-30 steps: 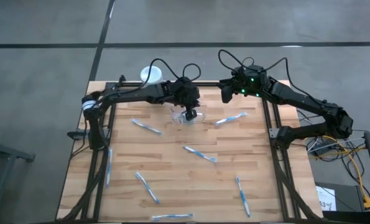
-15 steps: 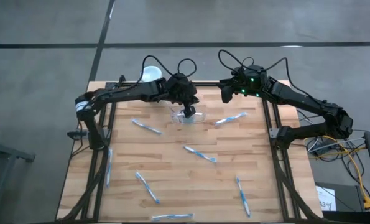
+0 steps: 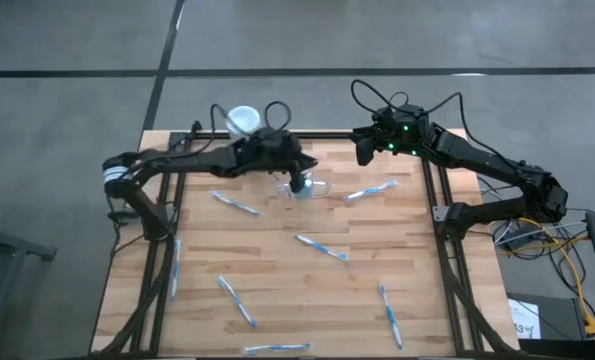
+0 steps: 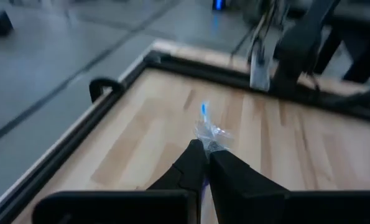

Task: Pick & Place toothbrushing station
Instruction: Put the violet toothbrush into the left of the transparent organizer

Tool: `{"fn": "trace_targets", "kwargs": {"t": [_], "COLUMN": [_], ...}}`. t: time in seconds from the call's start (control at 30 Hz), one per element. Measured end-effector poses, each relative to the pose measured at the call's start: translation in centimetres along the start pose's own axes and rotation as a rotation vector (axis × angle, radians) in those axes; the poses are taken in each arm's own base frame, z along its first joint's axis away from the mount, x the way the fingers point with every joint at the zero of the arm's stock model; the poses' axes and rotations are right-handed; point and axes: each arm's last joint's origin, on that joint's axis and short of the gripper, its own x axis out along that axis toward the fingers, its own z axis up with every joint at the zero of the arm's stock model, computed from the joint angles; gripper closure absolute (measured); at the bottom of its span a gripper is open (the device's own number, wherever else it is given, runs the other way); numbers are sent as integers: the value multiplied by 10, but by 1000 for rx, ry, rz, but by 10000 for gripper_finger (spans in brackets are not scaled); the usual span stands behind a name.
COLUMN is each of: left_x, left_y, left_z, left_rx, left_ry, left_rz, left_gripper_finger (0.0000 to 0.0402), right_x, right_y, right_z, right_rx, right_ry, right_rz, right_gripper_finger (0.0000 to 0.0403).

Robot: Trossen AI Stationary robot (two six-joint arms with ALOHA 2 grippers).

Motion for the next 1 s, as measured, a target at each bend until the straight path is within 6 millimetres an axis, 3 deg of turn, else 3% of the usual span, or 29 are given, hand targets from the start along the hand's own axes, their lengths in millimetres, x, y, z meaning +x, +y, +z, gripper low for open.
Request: {"fn": "trace_targets", "kwargs": {"t": [0.2,0.5,0.77,1.0], "left_x": [-29,-64,-81,-86], "left_y": [1,3,5,6], "left_z": [-28,-70,-106,-118], "left_rx": [-17,-64,-111,-155], "left_ry": [-166,-269,-315,-315], "left_rz": [27,78,92,94], "left_gripper_finger": [379,378,378,377], "right_x": [0,0,0,0], "right_y": [0,0,0,0], "right_z": [0,0,0,0], "right_rx": [0,0,0,0], "right_ry": [0,0,0,0], "right_rz": [0,0,0,0], "right_gripper_finger": [275,275,275,275]}}
